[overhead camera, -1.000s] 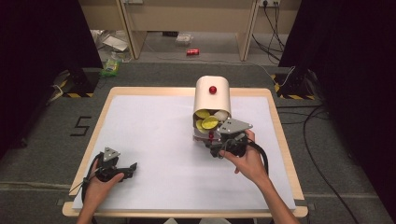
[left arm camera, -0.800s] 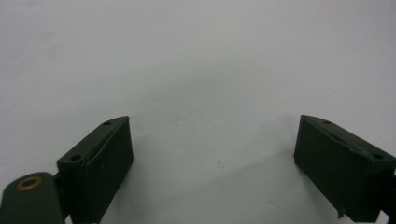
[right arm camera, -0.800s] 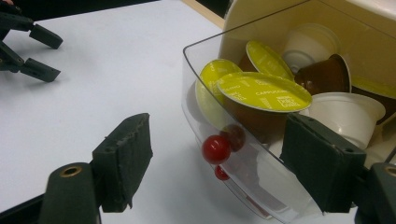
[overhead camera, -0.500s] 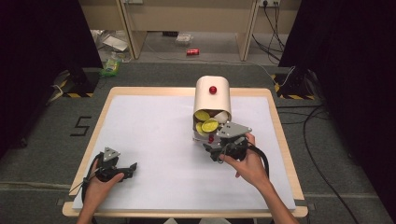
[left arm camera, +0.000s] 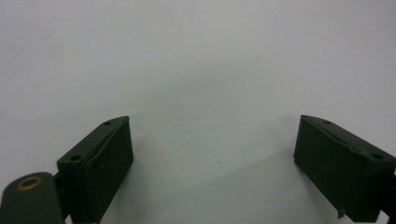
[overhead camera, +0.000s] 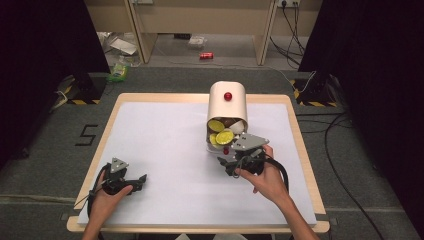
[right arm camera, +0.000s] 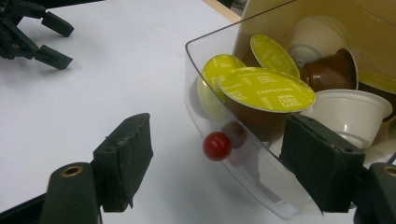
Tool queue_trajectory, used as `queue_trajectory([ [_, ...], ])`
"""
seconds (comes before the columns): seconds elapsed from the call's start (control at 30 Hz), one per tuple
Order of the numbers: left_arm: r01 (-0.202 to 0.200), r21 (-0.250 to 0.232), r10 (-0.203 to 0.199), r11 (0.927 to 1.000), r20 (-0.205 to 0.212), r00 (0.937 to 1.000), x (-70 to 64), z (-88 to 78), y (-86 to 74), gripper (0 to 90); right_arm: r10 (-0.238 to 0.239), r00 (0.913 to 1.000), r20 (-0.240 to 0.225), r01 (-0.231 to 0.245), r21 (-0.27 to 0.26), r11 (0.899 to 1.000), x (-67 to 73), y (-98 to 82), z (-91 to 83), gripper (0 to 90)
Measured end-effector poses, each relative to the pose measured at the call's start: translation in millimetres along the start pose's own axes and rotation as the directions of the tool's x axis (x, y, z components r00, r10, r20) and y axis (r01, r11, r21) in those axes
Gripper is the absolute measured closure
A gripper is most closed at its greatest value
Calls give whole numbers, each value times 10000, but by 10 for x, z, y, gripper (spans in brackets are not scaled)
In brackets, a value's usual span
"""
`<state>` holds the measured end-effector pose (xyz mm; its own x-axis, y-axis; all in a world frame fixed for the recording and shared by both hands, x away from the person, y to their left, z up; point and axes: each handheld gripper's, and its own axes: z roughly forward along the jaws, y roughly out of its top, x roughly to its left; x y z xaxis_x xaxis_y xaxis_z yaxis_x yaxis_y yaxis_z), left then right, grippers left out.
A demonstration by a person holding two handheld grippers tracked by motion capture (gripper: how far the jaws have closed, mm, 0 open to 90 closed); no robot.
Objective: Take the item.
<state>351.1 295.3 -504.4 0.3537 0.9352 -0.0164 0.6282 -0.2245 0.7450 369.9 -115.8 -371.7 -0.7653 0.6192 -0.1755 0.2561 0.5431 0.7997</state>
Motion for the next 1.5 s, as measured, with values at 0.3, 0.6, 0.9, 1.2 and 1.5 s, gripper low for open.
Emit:
queue_trajectory([
  [0.3,-1,-1,1,10000,0,10000,0,0,0,110,-6,10000,-37,6,79,10000,18,-5,-16,259],
  [0.6,4,-12,-4,10000,-2,10000,0,1,0,110,-39,9999,-99,42,232,9997,45,-8,-31,259],
  [0.9,-1,-1,1,10000,1,10000,0,0,0,110,-55,9999,-143,59,291,9996,55,-8,-39,260],
  [1.2,0,-2,0,10000,1,10000,0,0,0,110,-98,9998,-199,106,403,9991,63,-6,-47,260],
  [1.5,5,-11,-5,10000,-3,10000,0,1,0,109,93,9995,-289,-84,319,9995,51,-7,-50,259],
])
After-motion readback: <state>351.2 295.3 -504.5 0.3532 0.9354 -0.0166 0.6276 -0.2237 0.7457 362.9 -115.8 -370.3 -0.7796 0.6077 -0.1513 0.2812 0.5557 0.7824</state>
